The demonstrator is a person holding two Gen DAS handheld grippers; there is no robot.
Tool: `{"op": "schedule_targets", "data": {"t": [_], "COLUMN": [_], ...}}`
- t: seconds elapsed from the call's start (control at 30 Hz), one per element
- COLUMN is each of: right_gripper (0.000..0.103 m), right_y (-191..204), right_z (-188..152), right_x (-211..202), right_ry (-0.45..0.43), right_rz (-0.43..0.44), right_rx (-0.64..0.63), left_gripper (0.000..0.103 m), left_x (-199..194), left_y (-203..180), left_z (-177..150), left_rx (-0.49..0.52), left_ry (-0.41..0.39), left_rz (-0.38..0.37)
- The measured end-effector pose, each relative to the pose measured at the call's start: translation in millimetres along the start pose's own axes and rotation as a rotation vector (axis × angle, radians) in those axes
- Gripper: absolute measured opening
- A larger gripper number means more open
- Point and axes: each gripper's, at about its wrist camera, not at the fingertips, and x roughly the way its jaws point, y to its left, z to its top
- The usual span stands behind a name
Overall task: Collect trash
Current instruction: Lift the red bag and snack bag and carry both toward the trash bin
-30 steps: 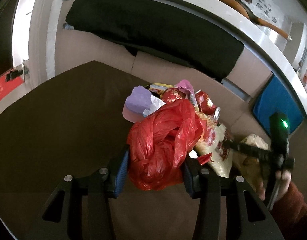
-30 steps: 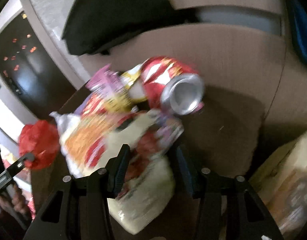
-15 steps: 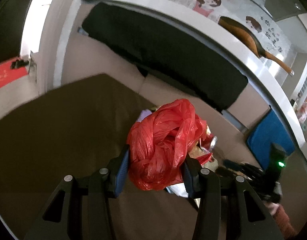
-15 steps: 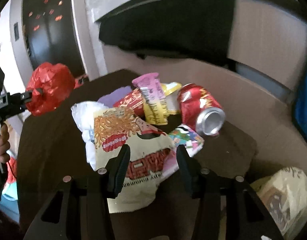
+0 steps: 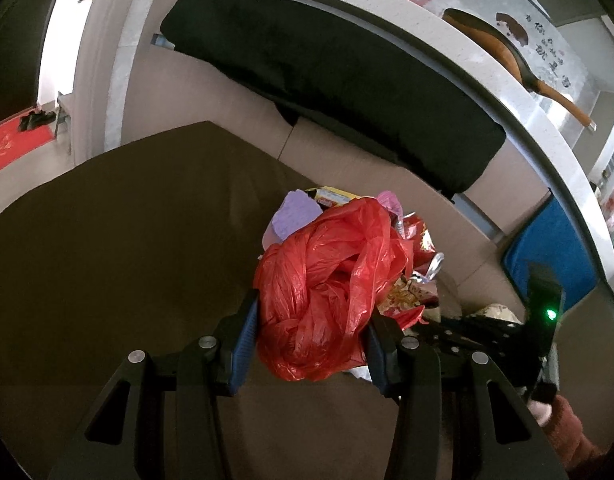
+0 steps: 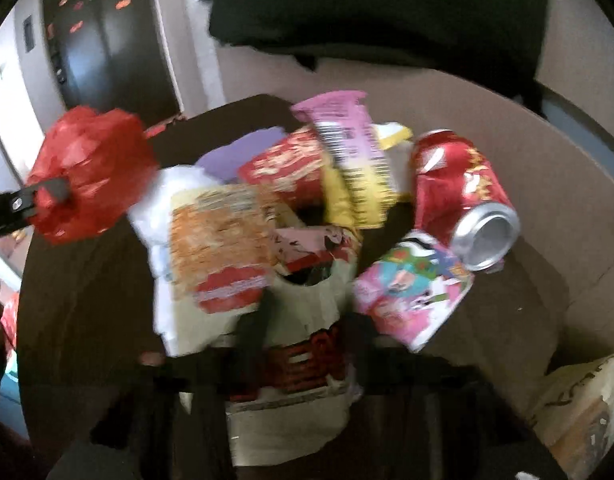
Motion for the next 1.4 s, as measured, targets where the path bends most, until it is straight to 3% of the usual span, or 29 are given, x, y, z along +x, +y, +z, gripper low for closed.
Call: {"op": "schedule_targets", "data": {"t": [0.23, 0.67, 0.9, 1.1, 1.27, 1.4], "right_gripper": [0.004, 0.004, 0.004, 0.004, 0.004, 0.004], "right_y": [12.8, -18.8, -56.4, -113.5, -158.2, -184.5], "right_z": [7.3, 4.0, -19.0, -58.4, -90.3, -115.5], "right_x": [-76.9, -215.3, -264.2, -296.1, -295.2, -281.4], "right_ry": [-0.165, -0.442, -0.504, -0.506, -0.454, -0.421], "right_rz": [-0.135, -0.334, -0.405, -0.481, -0.497, -0.485], "right_rx": [-0.024, 0.051, 0.117, 0.237, 0.351, 0.428], "left_gripper": [0.048, 0.048, 0.048, 0.048, 0.048, 0.048], "left_x": [-25.3, -67.8, -48.2, -0.4, 41.4, 69.4], "left_y": [-38.7, -158.3, -223.2, -297.8, -334.7, -351.1], "left_z": [8.5, 23.8, 13.7, -20.0, -50.6, -70.2], "left_rx": [0.088, 0.271, 0.334, 0.48, 0.533, 0.577], "left_ry": [-0.084, -0.253, -0.208, -0.166, -0.064, -0.006], "left_rz": [0.029, -0.004, -0.092, -0.165, -0.215, -0.211]}}
